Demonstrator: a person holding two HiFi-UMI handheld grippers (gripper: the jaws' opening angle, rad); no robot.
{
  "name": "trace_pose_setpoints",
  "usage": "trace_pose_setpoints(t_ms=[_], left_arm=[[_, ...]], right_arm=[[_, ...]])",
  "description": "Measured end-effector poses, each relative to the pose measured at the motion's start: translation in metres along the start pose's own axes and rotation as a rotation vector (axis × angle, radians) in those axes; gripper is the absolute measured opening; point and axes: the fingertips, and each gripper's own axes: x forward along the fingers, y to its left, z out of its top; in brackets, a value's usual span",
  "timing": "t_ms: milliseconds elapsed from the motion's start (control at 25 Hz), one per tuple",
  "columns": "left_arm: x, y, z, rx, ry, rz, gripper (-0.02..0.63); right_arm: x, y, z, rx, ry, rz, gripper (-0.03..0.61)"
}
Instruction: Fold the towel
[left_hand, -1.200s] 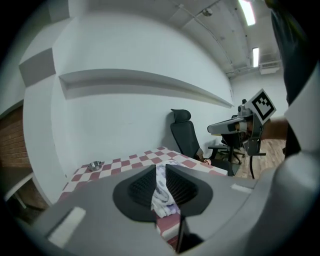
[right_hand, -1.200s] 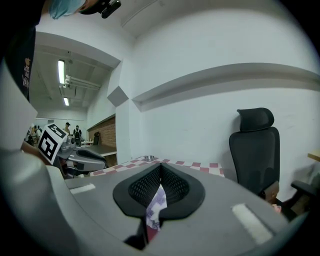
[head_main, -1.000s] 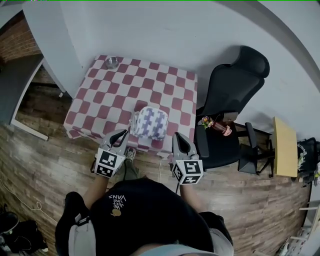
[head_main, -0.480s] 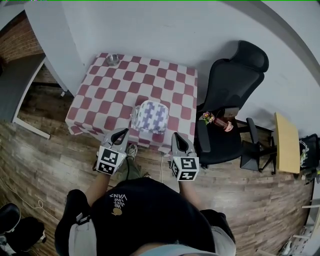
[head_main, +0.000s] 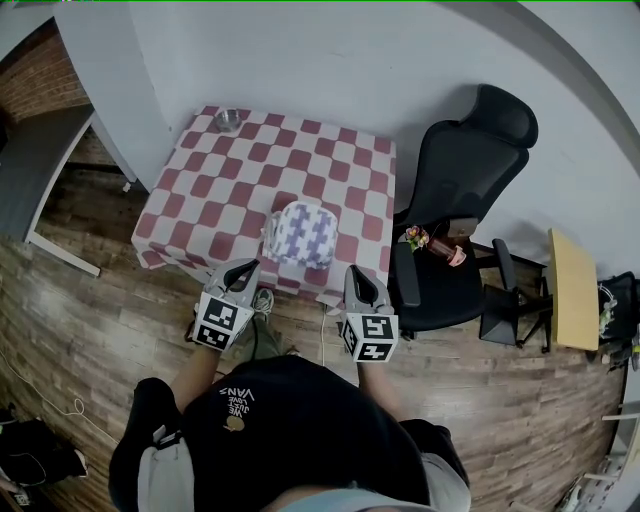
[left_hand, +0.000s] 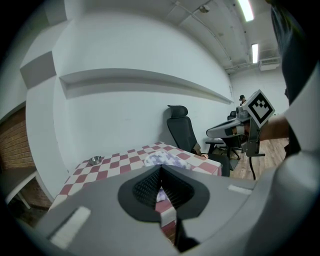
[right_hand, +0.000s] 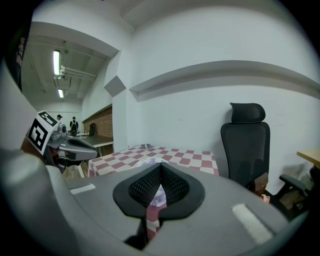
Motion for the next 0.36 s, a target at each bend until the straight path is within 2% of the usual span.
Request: trace_pose_setpoints(t_ms=[360], left_arm=[[0.0062, 0.0042, -0.0063, 0.010, 0.013, 0.002, 0.003]], right_arm=[[0.0077, -0.0023, -0.0019, 0.010, 0.000, -0.010, 0.005]])
